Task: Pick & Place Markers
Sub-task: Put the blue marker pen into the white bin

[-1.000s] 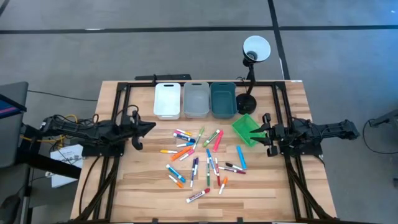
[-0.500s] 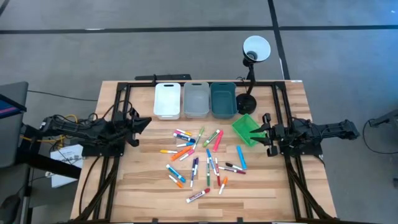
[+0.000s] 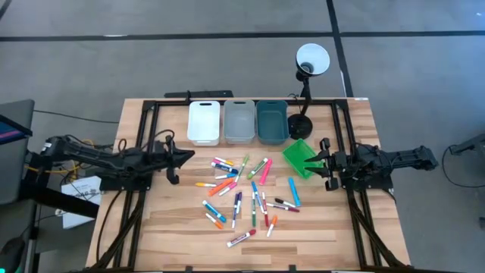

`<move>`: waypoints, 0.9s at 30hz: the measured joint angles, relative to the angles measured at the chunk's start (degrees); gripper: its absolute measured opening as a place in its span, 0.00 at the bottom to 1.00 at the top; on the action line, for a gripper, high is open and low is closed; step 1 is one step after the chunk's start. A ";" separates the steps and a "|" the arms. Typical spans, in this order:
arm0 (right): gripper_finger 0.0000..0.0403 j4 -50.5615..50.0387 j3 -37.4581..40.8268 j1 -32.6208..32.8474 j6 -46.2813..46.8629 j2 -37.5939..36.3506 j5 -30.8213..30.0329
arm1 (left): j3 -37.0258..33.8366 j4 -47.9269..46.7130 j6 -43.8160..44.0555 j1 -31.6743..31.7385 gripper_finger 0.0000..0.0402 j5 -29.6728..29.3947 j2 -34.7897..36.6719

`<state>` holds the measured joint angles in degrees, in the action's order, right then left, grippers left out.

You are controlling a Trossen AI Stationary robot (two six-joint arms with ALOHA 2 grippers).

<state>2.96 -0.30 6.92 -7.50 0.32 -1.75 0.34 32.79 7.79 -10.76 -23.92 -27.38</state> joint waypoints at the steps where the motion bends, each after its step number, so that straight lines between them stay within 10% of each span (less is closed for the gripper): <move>1: 0.27 0.00 0.01 0.01 0.01 -0.02 0.00 | 0.00 0.15 0.00 0.00 0.03 0.00 -1.20; 19: 0.27 0.00 0.00 0.02 -0.01 0.00 -0.01 | 12.49 1.94 -5.62 0.38 0.38 6.49 -37.70; 27: 0.27 0.00 0.00 0.02 0.13 -0.02 0.01 | 14.26 1.97 -5.44 8.57 0.39 10.46 -49.17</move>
<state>2.96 -0.30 6.94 -7.36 0.30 -1.74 14.60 34.76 2.35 -2.19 -13.47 -76.54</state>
